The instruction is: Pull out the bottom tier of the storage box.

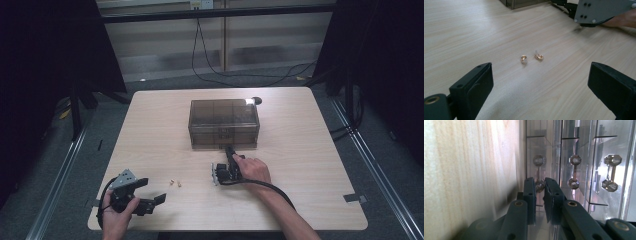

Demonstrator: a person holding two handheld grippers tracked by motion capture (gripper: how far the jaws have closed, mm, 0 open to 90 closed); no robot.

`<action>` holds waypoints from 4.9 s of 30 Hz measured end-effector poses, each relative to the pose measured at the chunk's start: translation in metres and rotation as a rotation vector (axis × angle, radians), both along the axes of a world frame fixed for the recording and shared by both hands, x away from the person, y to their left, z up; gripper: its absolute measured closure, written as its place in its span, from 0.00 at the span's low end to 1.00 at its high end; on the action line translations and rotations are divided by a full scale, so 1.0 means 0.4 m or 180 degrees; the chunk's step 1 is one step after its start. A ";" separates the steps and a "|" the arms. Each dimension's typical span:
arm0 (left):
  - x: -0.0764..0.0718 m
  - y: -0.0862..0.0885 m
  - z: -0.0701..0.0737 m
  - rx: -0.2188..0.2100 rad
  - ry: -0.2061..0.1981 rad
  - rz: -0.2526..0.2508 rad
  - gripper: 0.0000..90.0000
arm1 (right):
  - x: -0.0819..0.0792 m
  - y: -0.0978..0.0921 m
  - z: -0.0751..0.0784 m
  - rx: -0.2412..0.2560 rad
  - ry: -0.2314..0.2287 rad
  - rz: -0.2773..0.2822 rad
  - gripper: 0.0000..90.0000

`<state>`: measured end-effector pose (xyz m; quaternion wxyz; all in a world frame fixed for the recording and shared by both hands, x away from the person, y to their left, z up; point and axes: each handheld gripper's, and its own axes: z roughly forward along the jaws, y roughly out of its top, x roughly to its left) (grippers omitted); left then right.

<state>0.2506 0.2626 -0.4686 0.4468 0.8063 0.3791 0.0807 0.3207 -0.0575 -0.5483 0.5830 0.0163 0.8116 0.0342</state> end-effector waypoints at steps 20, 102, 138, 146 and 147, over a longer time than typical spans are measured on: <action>0.001 0.003 -0.001 -0.0001 0.0013 0.0041 0.07 | 0.007 -0.031 0.043 0.0543 0.0510 0.0113 0.76; 0.004 0.002 -0.003 0.0005 0.0060 -0.0004 0.06 | 0.220 -0.248 0.241 0.2004 0.3295 -0.0047 0.68; 0.004 0.005 -0.002 -0.0010 0.0068 0.0009 0.06 | 0.232 -0.253 0.196 0.1749 0.3342 -0.0207 0.88; 0.005 0.005 -0.002 -0.0009 0.0071 0.0007 0.06 | 0.229 -0.253 0.197 0.1704 0.3373 -0.0177 0.89; 0.005 0.005 -0.002 -0.0008 0.0069 0.0004 0.06 | 0.229 -0.253 0.197 0.1704 0.3380 -0.0179 0.89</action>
